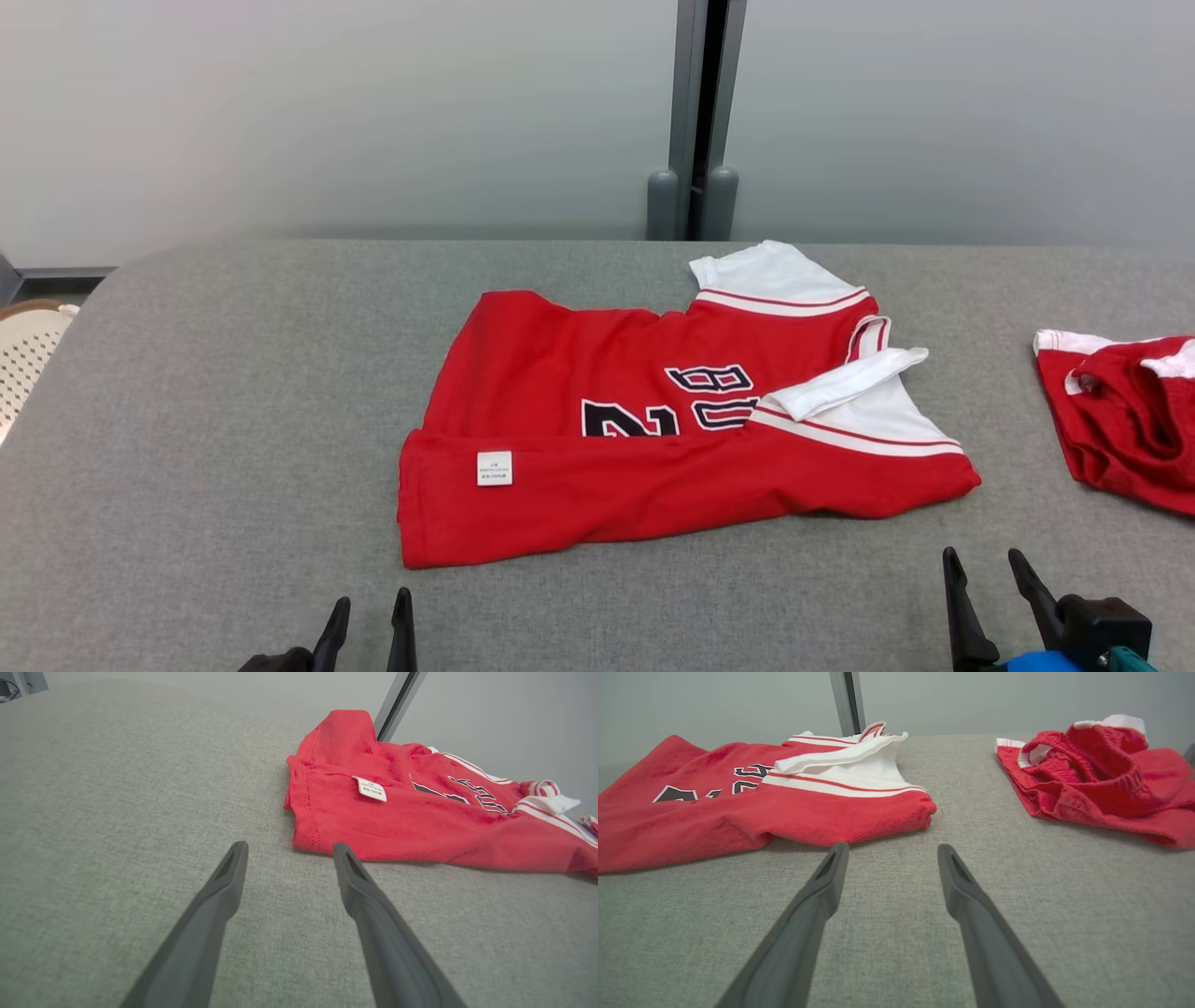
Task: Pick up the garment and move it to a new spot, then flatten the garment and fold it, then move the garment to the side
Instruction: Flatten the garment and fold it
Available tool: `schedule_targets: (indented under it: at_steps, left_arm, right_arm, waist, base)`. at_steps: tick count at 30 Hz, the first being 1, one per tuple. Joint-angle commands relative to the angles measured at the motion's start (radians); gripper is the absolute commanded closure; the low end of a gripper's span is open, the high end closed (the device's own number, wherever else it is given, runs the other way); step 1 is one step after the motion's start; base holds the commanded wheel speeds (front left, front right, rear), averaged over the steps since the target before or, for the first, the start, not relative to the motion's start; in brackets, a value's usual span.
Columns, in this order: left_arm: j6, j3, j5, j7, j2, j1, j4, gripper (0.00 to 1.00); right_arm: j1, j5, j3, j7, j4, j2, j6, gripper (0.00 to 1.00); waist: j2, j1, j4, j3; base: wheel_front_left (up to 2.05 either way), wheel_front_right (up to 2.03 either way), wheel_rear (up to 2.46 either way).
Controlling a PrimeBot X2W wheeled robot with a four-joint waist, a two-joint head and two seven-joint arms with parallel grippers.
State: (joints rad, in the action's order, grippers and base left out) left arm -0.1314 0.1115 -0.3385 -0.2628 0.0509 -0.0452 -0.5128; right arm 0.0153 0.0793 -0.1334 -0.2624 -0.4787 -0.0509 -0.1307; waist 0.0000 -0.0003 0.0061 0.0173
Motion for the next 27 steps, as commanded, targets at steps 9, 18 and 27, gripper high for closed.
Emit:
schedule_targets:
  at_steps: [9, 18, 27]
  left_arm:
    - [0.001, 0.029, -0.033, -0.002, 0.0, 0.133, -0.062, 0.0]
    - [0.001, 0.037, -0.051, 0.001, 0.002, 0.249, -0.208, 0.0]
    - [0.001, 0.118, -0.07, 0.012, 0.004, 0.3, -0.291, 0.0]
  right_arm:
    - [0.072, 0.006, 0.011, -0.003, 0.016, -0.001, 0.0, 0.0]
    - [0.186, 0.016, -0.013, -0.003, 0.014, -0.001, 0.0, 0.0]
    - [0.362, -0.039, -0.1, -0.003, -0.195, -0.002, 0.0, 0.0]
  waist:
    - [0.0, 0.0003, -0.01, 0.102]
    - [0.0, 0.0003, -0.038, 0.189]
    - [0.0, 0.0003, -0.014, 0.241]
  base:
    - [0.0, 0.0, 0.0]
    - [0.0, 0.0, 0.0]
    - [0.0, 0.0, 0.0]
